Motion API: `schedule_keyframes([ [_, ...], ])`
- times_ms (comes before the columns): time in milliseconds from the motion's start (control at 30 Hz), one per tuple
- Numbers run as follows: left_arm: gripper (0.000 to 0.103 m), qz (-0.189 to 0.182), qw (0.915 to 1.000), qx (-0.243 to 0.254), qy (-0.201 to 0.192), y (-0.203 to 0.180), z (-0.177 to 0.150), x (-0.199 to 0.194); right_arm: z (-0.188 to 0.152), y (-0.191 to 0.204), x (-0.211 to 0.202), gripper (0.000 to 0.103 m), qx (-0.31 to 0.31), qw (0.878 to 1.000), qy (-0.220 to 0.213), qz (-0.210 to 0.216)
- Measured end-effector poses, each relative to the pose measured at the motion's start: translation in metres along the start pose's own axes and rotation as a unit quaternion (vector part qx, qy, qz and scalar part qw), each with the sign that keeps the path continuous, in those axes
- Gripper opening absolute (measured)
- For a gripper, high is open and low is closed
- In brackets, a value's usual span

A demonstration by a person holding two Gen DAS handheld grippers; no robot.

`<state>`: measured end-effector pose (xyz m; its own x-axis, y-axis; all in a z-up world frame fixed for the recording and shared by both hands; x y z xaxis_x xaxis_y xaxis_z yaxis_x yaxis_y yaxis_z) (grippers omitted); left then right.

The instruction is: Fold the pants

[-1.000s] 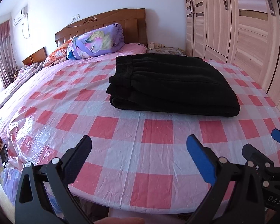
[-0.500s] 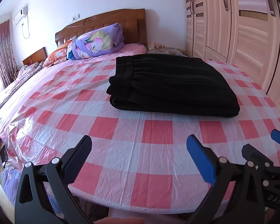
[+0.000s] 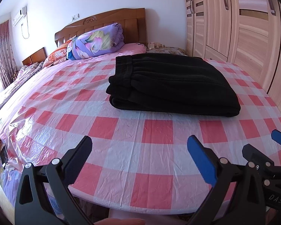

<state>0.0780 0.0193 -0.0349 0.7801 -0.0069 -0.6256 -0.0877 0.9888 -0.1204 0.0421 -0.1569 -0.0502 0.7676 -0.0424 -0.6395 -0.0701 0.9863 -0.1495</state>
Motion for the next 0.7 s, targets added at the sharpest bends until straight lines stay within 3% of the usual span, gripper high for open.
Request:
schedule_keyframes([
  [700, 0.101, -0.001, 1.0000, -0.001, 0.002, 0.0010, -0.0020, 0.0012, -0.0039, 0.0041, -0.0002, 0.097, 0.002, 1.000, 0.002, 0.002],
])
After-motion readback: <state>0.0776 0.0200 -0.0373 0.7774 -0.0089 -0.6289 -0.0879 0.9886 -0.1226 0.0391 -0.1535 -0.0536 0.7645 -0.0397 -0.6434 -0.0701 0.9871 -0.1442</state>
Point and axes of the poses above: each gripper's, at about its wrist camera, not at the fingertips, and x roughly the way its jaws point, y to its left, z to its top, the point moved 7 cm from there along x, roughly the way its jaws point, and after that the axes turned 15 degrees about -x, right-handed, at the moved point
